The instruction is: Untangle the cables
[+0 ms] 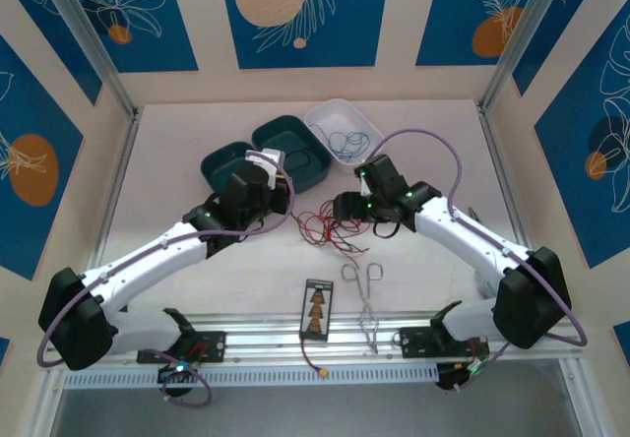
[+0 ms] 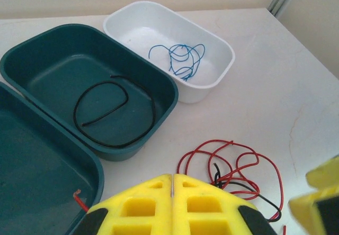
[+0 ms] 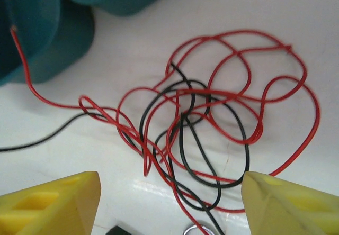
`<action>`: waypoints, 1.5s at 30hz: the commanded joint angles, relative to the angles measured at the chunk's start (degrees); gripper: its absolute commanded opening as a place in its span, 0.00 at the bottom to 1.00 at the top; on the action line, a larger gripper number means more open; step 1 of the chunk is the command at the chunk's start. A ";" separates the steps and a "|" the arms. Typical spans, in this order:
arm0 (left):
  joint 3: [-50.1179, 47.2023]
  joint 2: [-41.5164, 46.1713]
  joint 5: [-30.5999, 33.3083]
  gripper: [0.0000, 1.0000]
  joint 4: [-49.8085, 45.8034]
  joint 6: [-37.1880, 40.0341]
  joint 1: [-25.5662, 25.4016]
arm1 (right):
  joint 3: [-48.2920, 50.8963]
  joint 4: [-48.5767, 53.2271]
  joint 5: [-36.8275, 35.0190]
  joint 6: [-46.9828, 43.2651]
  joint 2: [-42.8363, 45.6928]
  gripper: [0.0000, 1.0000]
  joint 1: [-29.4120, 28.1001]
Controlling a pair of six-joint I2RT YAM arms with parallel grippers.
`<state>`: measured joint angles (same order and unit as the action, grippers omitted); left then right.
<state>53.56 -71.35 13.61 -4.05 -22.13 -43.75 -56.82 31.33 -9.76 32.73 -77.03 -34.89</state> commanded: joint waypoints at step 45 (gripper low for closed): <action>10.12 21.42 18.44 0.00 -12.48 12.85 0.26 | -3.83 5.54 -13.91 1.46 -22.06 0.67 9.97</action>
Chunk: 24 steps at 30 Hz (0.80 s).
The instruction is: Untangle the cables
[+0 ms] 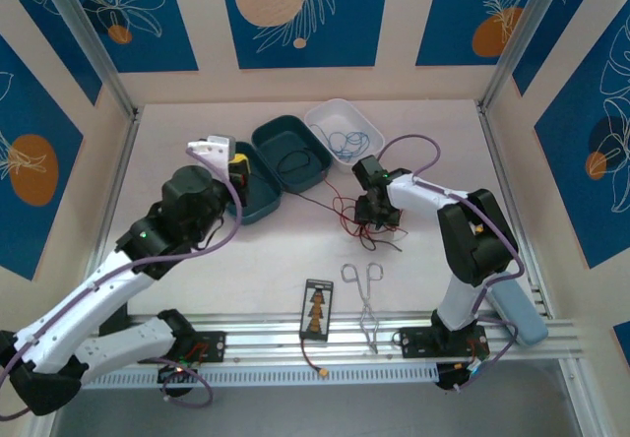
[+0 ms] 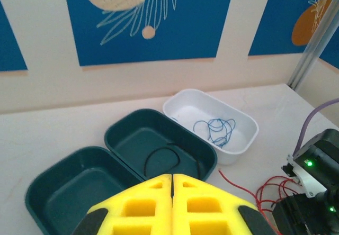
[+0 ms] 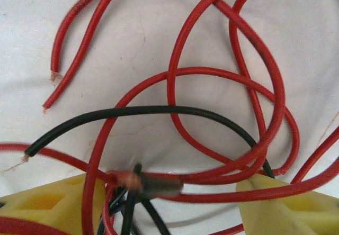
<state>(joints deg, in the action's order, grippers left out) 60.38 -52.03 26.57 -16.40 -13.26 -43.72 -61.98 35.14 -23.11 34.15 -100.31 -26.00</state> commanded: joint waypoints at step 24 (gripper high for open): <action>13.27 3.86 12.10 0.00 5.32 17.28 0.39 | 1.03 1.47 -0.20 -0.99 0.61 0.69 9.59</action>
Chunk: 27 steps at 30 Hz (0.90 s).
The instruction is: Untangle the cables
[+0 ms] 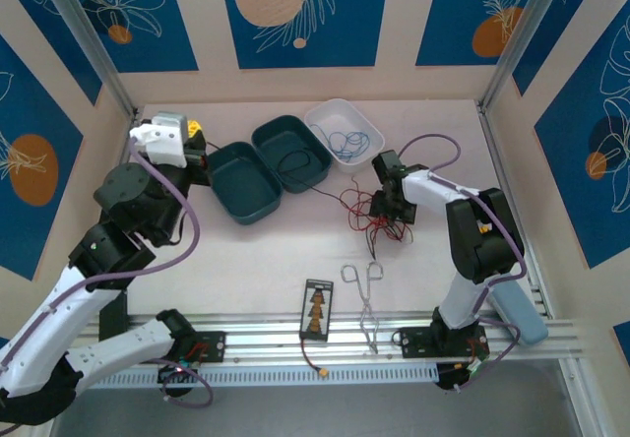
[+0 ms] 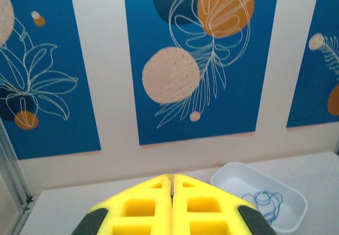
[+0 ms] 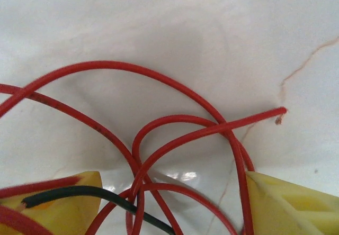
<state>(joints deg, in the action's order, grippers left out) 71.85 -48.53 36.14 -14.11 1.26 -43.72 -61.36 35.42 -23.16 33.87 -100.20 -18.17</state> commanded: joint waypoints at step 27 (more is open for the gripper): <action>13.00 1.03 6.05 0.00 10.59 15.83 0.39 | -1.30 -0.24 5.37 -0.32 -1.31 0.71 8.55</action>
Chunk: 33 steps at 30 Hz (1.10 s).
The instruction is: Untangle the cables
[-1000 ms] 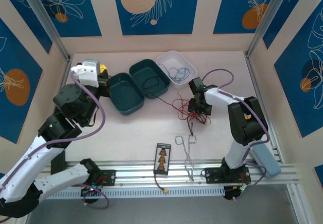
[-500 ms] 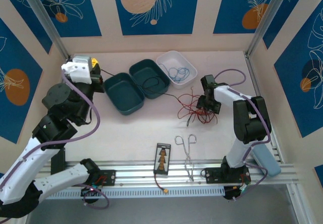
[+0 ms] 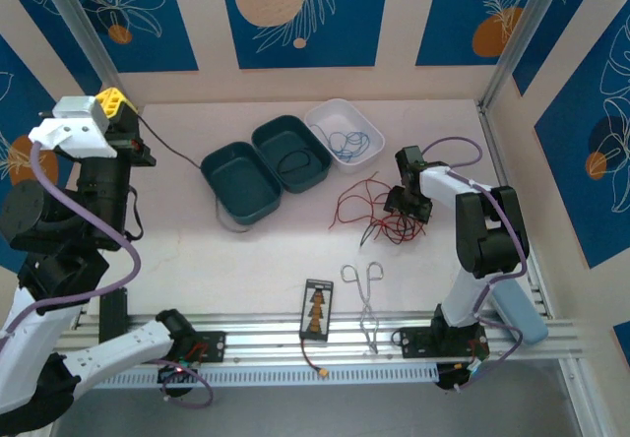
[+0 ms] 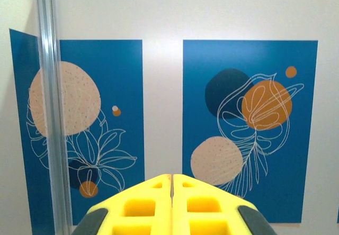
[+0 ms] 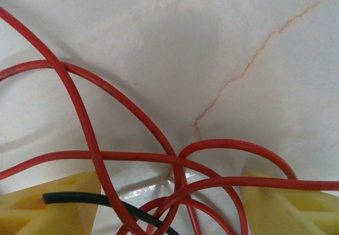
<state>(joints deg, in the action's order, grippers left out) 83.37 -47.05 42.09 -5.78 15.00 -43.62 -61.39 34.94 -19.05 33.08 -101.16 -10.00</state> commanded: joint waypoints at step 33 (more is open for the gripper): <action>26.59 -32.18 -17.49 0.00 4.19 -1.82 9.07 | -1.77 3.26 1.26 0.69 8.97 0.85 -1.51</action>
<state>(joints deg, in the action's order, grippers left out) 106.83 -77.60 28.95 -2.42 16.62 -36.36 -61.82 36.93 -18.00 33.69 -94.15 -11.25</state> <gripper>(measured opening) 0.042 0.846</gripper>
